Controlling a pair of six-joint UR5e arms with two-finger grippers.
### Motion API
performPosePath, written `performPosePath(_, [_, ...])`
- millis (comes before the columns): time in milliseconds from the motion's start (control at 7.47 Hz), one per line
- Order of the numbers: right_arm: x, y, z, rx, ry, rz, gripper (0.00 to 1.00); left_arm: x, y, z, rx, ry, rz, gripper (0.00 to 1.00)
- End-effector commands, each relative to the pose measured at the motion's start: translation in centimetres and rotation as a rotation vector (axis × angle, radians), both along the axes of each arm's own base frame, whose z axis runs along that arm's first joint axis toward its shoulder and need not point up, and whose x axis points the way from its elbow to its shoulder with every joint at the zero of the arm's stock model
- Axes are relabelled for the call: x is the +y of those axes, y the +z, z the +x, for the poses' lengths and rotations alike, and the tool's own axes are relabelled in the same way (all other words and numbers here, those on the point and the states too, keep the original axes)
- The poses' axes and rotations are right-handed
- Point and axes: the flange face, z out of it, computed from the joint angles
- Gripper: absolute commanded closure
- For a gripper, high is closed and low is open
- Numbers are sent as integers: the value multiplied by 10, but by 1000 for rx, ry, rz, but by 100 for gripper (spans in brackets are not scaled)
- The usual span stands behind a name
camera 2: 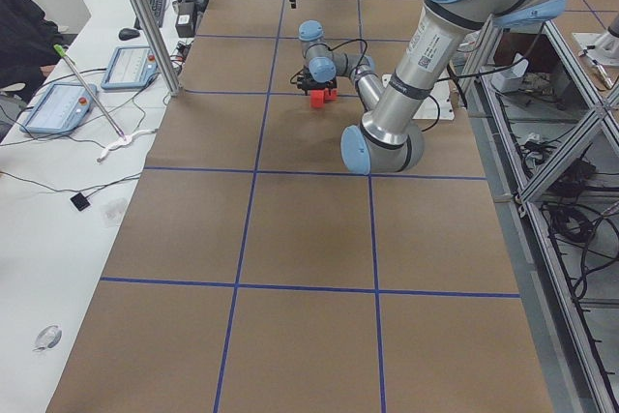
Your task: Form red blocks into L shape at center
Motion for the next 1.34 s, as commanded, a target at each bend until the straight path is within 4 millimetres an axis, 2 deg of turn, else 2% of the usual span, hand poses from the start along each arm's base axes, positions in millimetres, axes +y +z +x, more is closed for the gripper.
performPosePath(0, [0, 1, 0, 1, 0, -1, 0, 37, 13, -68, 9, 90, 91, 0])
performPosePath(134, [0, 2, 0, 1, 0, -2, 0, 60, 40, -111, 13, 166, 198, 0])
performPosePath(268, [0, 1, 1, 1, 0, 0, 0, 69, 65, -159, 7, 223, 311, 0])
performPosePath(535, [1, -4, 3, -4, 4, 8, 0, 49, 121, -243, -58, 354, 564, 0])
performPosePath(669, [-1, -8, 16, -11, 22, 13, 0, 28, 149, -293, -88, 441, 700, 0])
performPosePath(803, [-7, -3, 38, -10, 52, 11, 0, 5, 173, -349, -83, 502, 798, 0])
performPosePath(937, [-10, 6, 63, -4, 91, 1, 0, -15, 211, -408, -79, 583, 907, 0])
performPosePath(1070, [-14, 18, 96, 4, 129, -3, 0, -36, 247, -455, -95, 664, 1025, 0])
performPosePath(1204, [-15, 33, 136, 6, 119, 33, 0, -51, 279, -494, -134, 727, 1103, 0])
